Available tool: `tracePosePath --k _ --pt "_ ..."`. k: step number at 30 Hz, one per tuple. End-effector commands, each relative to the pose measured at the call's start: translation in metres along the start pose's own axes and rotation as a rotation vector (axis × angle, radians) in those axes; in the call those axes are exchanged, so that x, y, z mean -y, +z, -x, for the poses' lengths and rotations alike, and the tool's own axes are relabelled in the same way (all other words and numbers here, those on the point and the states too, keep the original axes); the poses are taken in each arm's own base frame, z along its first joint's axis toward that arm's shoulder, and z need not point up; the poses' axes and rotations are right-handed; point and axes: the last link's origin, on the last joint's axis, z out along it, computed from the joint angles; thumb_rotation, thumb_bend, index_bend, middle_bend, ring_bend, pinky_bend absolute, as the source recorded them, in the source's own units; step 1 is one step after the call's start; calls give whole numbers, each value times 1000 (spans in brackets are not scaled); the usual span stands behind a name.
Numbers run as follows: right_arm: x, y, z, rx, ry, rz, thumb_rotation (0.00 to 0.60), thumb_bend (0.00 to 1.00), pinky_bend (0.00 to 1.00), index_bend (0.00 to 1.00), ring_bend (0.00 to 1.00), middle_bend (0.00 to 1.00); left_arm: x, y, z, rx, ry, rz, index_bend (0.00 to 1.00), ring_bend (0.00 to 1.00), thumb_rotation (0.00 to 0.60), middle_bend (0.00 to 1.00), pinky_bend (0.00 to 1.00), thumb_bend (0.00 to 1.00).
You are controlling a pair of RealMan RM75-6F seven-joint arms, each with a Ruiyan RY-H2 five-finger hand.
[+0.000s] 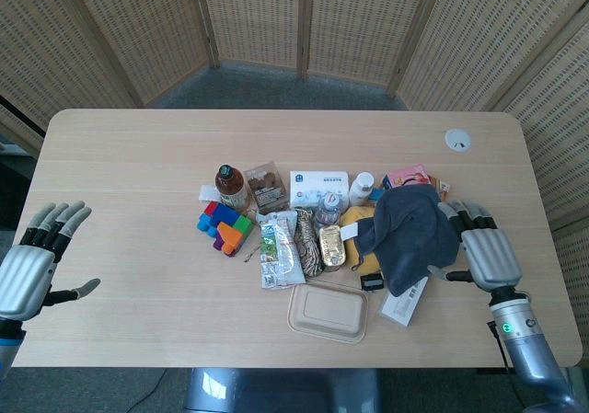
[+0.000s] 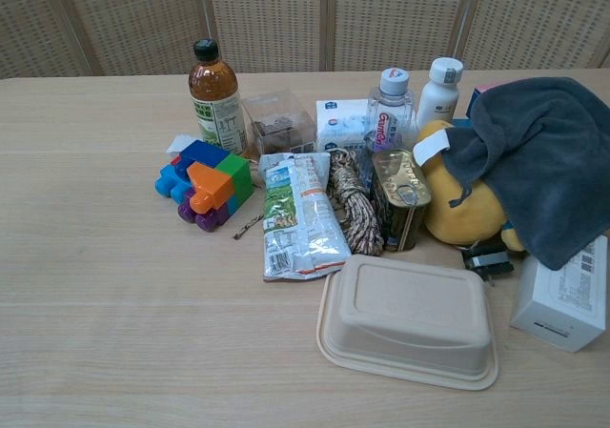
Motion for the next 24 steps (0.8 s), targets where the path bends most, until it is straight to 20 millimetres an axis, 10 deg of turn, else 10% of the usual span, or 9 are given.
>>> tracePosePath --k 1,24 --pt "9 14 10 19 -4 -25 472 146 0 0 0 0 0 -1 0 0 1 0 0 0 600 0 0 131" --pt "7 75 65 154 -67 2 473 145 0 0 0 0 9 -12 -8 -20 7 -34 0 0 600 0 0 131"
